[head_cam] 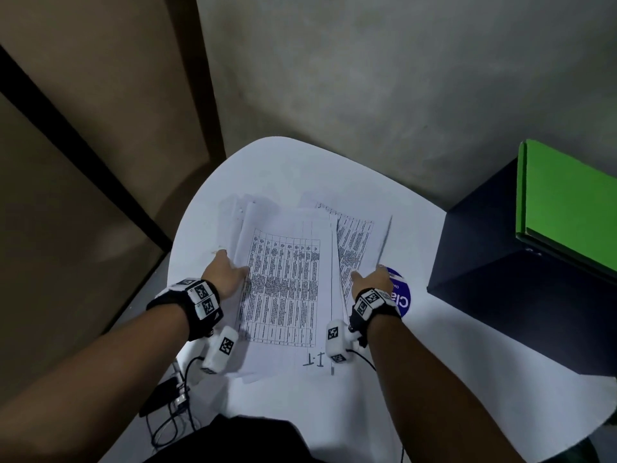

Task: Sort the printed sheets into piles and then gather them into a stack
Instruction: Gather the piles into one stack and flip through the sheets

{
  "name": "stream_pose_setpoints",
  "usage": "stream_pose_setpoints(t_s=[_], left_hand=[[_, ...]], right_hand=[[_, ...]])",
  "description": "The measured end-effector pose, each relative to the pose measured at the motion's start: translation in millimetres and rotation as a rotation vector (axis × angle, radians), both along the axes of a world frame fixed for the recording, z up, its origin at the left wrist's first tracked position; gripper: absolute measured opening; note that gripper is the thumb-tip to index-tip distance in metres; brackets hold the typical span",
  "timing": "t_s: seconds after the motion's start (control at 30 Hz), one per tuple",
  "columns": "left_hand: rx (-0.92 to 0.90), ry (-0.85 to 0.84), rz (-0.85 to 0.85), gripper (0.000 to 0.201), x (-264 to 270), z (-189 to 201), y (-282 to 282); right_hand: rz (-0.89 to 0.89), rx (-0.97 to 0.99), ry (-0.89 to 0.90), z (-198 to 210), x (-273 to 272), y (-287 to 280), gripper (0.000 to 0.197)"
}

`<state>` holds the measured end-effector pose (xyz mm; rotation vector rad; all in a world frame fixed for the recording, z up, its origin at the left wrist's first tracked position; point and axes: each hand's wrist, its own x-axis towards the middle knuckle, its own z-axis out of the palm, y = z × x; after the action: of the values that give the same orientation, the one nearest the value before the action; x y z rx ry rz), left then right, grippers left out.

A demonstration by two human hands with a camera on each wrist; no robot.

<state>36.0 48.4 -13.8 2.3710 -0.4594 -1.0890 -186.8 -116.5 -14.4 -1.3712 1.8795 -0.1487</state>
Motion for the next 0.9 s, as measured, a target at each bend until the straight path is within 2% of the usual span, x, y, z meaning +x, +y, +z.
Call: stream_pose_setpoints(t_s=[0.13,0.3,0.43,0.5,0.63,0.7,0.73,0.77,0.8,0.87,0.9], left_hand=[[-0.023,-0.026,0.024,0.058,3.3,-1.1,3.6],[-0.02,-0.021,0.035,0.061,6.5,-1.6,6.5],[-0.027,-0.011,0.036,0.062,5.5,-2.0,6.0],[-0.022,-0.015,0.032,0.062,4.3,0.0,6.0],[-0.037,-0.018,0.0,0.05,2.0,2.4,5.4],[-0.066,0.013,-0.022,0.04,1.1,-0.6,5.9],[-0.095,0.056,-0.031,0.041,2.0,-2.8,6.4],[-0.129,0.115,-0.023,0.05,3.6,-3.3,7.9],[-0.165,0.184,0.013,0.068,6.0,-4.1,8.9],[-0.21,0.392,0.189,0.103,8.8,-5.5,7.5],[-0.217,0.461,0.26,0.105,6.2,-2.3,6.3]], right_hand=[[-0.048,-0.095,-0.038,19.1,-6.5,-6.5,0.054],[0.066,-0.454,-0.039,77.4,-28.3,-26.0,0.01],[-0.021,-0.74,-0.17,138.1,-41.3,-45.1,0.012],[-0.078,-0.778,-0.279,158.5,-46.0,-53.8,0.013],[-0.019,-0.672,-0.434,171.5,-44.2,-54.8,0.018],[0.033,-0.548,-0.453,155.7,-34.1,-46.0,0.017],[0.067,-0.483,-0.443,140.3,-28.8,-40.8,0.015],[0.101,-0.417,-0.399,122.1,-23.3,-34.7,0.017],[0.131,-0.346,-0.36,103.2,-18.5,-28.2,0.025],[0.16,-0.17,-0.287,66.6,-12.7,-14.4,0.046],[0.166,-0.091,-0.256,54.2,-9.4,-5.4,0.05]])
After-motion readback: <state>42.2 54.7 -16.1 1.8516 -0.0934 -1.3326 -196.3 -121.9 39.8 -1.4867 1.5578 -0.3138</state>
